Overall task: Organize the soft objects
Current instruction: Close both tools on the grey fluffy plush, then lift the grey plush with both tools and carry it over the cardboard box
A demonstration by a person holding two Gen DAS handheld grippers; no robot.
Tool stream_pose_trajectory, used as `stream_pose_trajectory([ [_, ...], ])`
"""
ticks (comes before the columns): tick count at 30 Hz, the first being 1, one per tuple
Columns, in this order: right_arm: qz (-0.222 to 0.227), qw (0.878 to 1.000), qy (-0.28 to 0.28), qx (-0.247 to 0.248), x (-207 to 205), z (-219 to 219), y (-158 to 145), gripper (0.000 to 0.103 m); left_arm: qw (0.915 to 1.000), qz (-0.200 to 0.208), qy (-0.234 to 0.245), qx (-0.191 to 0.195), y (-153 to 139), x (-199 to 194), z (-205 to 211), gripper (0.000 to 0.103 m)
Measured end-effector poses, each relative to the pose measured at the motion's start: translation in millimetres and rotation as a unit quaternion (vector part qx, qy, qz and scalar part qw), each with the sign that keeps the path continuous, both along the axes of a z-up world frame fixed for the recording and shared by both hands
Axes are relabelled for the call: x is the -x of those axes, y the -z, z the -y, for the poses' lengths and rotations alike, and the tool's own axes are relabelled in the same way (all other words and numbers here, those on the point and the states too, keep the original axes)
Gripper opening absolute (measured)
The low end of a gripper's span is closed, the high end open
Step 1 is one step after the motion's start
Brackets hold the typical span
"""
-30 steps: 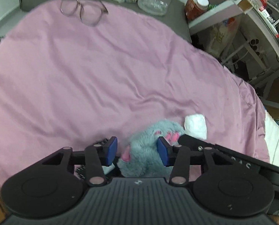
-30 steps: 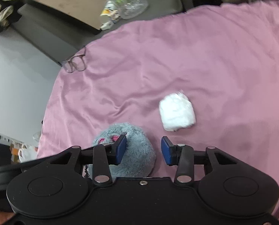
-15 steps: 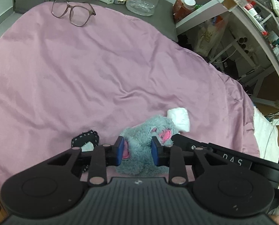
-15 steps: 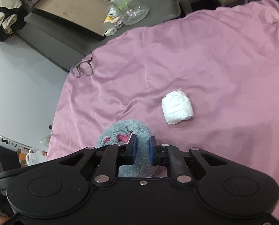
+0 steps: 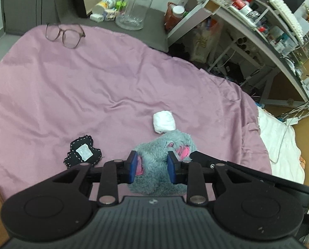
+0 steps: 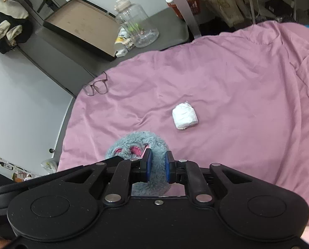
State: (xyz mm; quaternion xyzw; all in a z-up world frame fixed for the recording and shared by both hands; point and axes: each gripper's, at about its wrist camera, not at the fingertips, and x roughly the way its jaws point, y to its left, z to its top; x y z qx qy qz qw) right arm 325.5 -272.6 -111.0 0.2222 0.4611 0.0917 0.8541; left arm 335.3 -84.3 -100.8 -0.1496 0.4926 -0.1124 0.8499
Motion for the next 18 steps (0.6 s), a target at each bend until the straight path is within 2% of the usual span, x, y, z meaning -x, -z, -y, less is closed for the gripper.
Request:
stream_pose_trajectory([
  [9,0.023,1.0,-0.006,0.018,37.8,-24.2,-26.4,0.013,0.9997,0.023,0.0,0.007,-25.6,35.3,-20.3,0.029],
  [14,0.02,0.999,-0.014,0.031,60.0,-48.1,-31.8,0.013,0.9996,0.027,-0.001,0.005,-29.8,60.2,-39.6,0.029],
  [18,0.028,0.997,-0.034,0.061,78.4,-76.2,-35.5,0.013,0.9995,0.03,-0.01,0.007,-29.9,82.2,-58.6,0.029],
])
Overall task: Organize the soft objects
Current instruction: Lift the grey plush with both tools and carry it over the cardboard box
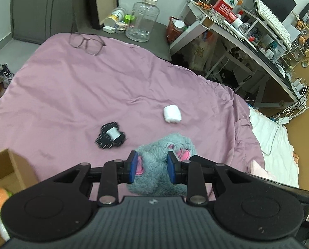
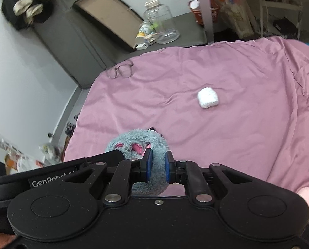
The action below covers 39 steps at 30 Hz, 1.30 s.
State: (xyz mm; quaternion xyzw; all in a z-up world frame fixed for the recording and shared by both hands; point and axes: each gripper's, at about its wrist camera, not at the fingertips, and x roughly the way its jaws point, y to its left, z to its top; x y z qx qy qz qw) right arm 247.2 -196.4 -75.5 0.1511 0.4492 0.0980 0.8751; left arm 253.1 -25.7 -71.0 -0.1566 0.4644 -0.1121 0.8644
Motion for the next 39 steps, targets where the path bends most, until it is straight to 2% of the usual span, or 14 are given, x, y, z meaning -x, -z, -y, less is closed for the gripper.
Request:
stream_pose_trajectory([
  [4,0.007,1.0,-0.021,0.019,16.5,-26.9,-4.6,0.013,0.9999,0.004,-0.01,0.001,0.0,19.1,-20.7,0.029],
  [18,0.028,0.995,-0.084,0.039,53.3,-100.1,-18.0,0.012,0.9981,0.024,-0.056,0.011,-6.6,73.8,-96.3,0.028],
  [39,0.031,0.991,-0.128,0.017,91.9,-171.4,-18.3,0.012,0.9941,0.029,-0.104,0.007,-5.6,127.3,-171.2,0.028],
])
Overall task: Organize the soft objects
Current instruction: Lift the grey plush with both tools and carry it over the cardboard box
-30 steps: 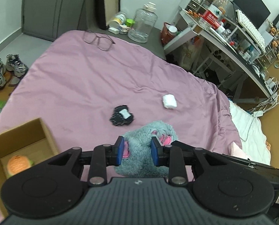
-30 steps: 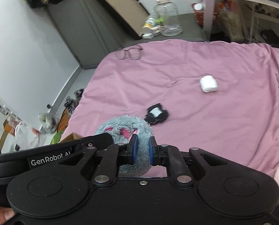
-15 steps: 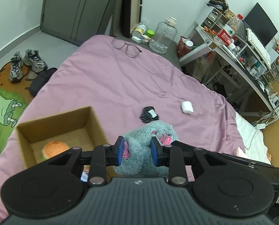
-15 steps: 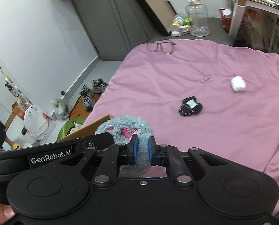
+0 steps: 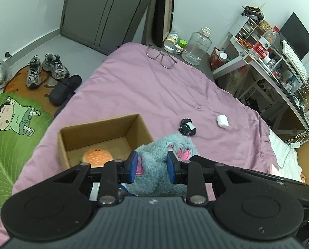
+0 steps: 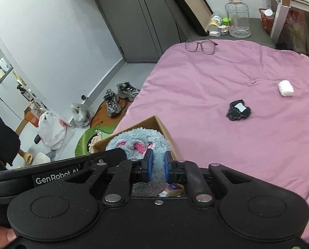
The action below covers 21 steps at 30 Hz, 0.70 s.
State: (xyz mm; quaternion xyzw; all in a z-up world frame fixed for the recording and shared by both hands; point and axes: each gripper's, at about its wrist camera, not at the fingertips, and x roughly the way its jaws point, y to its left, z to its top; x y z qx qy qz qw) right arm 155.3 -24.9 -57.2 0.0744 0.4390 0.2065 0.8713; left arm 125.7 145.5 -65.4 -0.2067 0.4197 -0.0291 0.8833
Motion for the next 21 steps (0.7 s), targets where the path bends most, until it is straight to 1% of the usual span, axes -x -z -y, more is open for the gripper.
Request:
stream_pose_trajectory([
  [3,0.003,1.0,-0.003,-0.008,1.6,-7.0,-1.7,0.012,1.0,0.005,0.003,0.002,-2.7,3.4,-11.8,0.028],
  [7,-0.003,1.0,-0.01,-0.016,1.1,-16.7,3.1,0.012,1.0,0.002,0.0,0.002,-1.8,5.1,-24.8,0.028],
  [11,-0.014,1.0,-0.015,-0.014,0.1,-26.0,12.0,0.012,0.9999,-0.008,-0.005,-0.003,4.8,6.0,-30.8,0.029],
  [16,-0.022,1.0,-0.018,-0.013,-6.6,-32.7,21.7,0.012,0.9997,-0.019,-0.016,0.005,16.6,3.4,-40.3,0.029],
  [21,-0.015,1.0,-0.02,-0.005,-20.2,-42.0,23.0,0.012,0.9996,-0.01,-0.023,0.014,23.3,-6.7,-49.2,0.029],
])
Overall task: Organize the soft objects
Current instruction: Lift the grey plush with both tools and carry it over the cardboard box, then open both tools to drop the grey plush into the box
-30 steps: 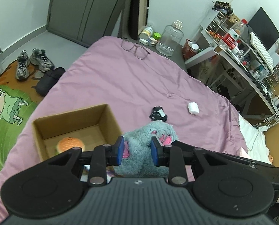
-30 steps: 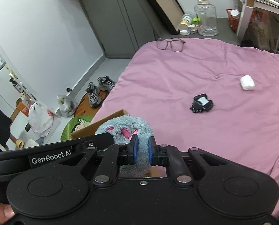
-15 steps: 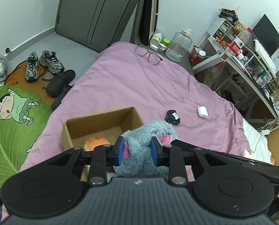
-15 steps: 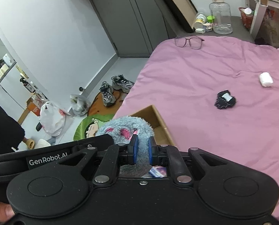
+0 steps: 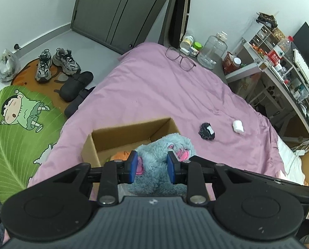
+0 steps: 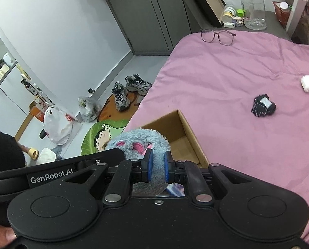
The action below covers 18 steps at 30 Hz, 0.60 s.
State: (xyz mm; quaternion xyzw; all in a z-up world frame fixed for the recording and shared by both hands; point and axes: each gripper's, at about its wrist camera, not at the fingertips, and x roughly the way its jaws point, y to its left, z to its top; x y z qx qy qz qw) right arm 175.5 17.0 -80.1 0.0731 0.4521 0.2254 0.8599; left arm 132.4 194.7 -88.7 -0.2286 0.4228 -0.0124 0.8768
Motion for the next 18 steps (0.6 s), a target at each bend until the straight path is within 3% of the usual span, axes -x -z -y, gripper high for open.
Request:
stream_pose_trajectory([
  [7,-0.001,1.0,0.01,0.011,-20.9,-2.6,6.6,0.012,0.9997,0.001,0.002,0.026,14.3,-21.2,-7.3,0.029],
  [15,-0.025,1.0,0.017,0.009,-43.3,2.7,25.7,0.016,0.9982,-0.035,-0.008,0.047,40.4,-43.5,-10.8,0.029],
  [18,-0.025,0.999,0.021,0.01,-46.8,8.1,24.4,0.017,0.9979,-0.03,-0.009,0.057,41.3,-44.4,-11.6,0.029],
])
